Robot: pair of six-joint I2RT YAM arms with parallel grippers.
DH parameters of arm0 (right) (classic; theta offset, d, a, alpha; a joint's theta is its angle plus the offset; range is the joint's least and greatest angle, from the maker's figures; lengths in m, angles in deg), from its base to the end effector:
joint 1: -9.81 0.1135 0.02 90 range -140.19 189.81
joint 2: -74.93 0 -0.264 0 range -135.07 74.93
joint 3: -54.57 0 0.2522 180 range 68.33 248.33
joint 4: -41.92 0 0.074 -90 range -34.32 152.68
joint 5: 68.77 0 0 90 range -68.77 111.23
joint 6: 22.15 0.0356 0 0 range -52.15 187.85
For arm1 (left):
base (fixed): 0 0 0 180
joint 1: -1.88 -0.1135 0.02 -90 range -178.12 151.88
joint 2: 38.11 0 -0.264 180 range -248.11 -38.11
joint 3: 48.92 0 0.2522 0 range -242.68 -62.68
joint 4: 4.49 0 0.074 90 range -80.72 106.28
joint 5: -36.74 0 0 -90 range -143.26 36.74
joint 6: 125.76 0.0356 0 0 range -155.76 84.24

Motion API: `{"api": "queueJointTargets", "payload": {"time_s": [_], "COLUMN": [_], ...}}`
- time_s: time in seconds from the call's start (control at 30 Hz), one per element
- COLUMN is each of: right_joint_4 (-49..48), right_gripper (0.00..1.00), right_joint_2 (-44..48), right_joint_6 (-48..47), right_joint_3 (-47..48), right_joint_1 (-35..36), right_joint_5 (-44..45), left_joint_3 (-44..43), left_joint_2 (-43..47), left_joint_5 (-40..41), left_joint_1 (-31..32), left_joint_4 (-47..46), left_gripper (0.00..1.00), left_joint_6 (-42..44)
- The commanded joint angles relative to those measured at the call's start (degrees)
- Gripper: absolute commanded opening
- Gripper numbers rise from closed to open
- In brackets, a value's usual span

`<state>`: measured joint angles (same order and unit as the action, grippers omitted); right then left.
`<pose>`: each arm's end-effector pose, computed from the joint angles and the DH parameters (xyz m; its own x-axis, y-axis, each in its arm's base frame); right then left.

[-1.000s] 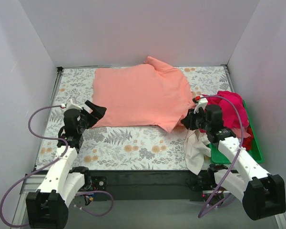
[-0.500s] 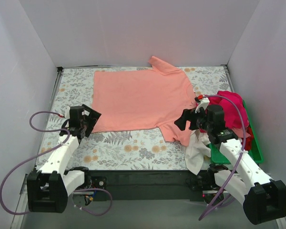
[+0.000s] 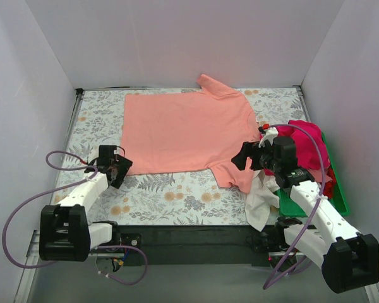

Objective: Fold and stack the t-shirts
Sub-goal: Fold the tshirt

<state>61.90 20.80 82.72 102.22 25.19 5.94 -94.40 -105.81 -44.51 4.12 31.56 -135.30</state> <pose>0.2028 0.0655 0.2507 -0.5393 0.1084 -0.8351 -0.3570 0.8687 0.3433 0.2108 -0.0028 0.1695 0.1816 -0.9825 -0.0404 -0.8313 -0.1314 -0.5401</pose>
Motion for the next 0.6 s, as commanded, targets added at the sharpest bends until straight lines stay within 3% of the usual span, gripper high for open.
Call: {"api": "queueJointTargets", "payload": {"time_s": [0.0,0.1,0.27,0.3,0.33,0.53,0.57], "right_joint_4": [-1.38,-1.21,-1.21,-1.21,-1.3,-1.12,-1.47], "right_gripper": [0.98,0.98,0.98,0.98,0.98,0.98,0.93], "right_joint_2": [-0.19,0.42,2.62,2.97,3.24,4.82,5.0], "right_joint_6": [0.24,0.07,1.03,0.95,0.95,2.09,2.18], "right_joint_3": [1.18,0.74,-0.84,-1.02,-1.19,-2.77,-2.95], "right_joint_1": [-0.17,-0.08,-0.17,-0.17,-0.17,-0.26,-0.26], "right_joint_5": [0.79,1.66,4.65,5.0,5.35,5.71,4.4], "left_joint_3": [-0.44,-0.88,-1.06,-1.32,-1.67,-3.78,-3.87], "left_joint_2": [-3.65,-6.56,-9.2,-10.07,-10.52,-8.34,-7.71], "left_joint_5": [3.82,3.64,4.69,4.95,5.39,11.19,12.5], "left_joint_1": [-1.18,-1.54,-2.15,-2.15,-2.15,-5.74,-6.45], "left_joint_4": [-0.48,-1.54,-2.85,-3.21,-3.12,-1.98,-1.72], "left_gripper": [0.66,0.59,0.39,0.15,0.0,0.0,0.0], "left_joint_6": [-0.3,-0.03,-0.47,-0.3,-0.21,0.23,-0.2]}}
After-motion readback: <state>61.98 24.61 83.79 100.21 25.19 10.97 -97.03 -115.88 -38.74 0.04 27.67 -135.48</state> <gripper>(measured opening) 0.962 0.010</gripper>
